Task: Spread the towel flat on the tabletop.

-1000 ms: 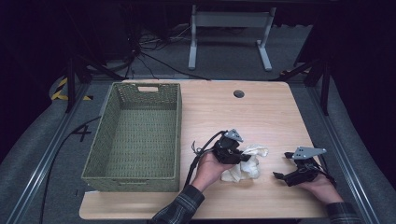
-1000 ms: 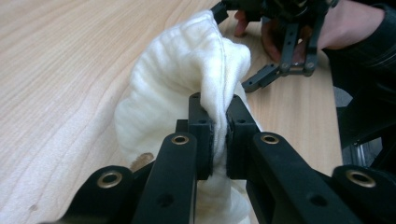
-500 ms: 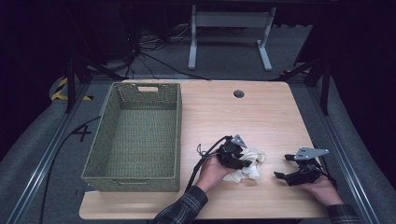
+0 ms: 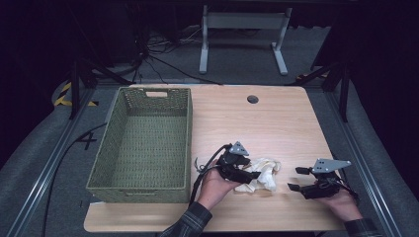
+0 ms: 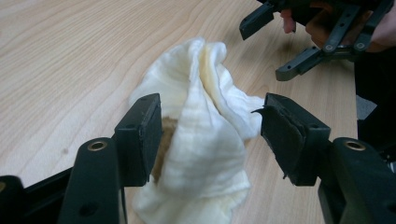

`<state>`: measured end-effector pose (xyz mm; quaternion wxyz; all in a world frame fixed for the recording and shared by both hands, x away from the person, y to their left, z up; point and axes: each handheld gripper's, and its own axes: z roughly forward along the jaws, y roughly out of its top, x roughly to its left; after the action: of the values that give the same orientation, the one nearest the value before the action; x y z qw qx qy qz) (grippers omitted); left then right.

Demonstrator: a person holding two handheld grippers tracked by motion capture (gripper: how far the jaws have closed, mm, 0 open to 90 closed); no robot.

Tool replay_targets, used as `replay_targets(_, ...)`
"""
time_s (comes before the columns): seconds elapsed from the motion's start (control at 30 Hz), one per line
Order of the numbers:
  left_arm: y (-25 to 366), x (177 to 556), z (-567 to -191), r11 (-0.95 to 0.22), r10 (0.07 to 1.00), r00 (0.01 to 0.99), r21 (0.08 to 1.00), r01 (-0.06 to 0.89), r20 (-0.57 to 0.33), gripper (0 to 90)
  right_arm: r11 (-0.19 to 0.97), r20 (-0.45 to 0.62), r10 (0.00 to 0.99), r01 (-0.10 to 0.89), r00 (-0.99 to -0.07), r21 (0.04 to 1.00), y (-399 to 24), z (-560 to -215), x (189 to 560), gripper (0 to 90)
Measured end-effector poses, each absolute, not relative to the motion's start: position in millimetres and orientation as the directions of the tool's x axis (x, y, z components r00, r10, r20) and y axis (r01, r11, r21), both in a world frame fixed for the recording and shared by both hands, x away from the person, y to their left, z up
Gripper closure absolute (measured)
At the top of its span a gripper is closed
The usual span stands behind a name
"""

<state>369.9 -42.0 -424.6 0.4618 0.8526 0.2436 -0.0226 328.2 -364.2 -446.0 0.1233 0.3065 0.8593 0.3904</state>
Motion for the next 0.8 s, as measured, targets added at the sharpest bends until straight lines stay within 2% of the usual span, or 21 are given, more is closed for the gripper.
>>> replay_targets(0.3,-32.3,344.6,-436.7,-0.468,0.422,0.863,0.749,0.469,-0.277,42.4,0.511,0.073,0.55,0.404,-0.832,0.758,-342.1,-441.5,316.0,40.1)
replay_targets(0.57,-34.2,330.1,-446.5,-0.515,0.427,0.868,0.721,0.464,-0.253,45.2,0.528,0.095,0.511,0.399,-0.854,0.75,-326.7,-447.6,314.9,44.2)
replay_targets(0.8,-44.9,330.2,-457.2,-0.581,0.444,0.875,0.681,0.447,-0.195,44.9,0.538,0.098,0.503,0.4,-0.859,0.742,-321.9,-451.9,319.2,48.7)
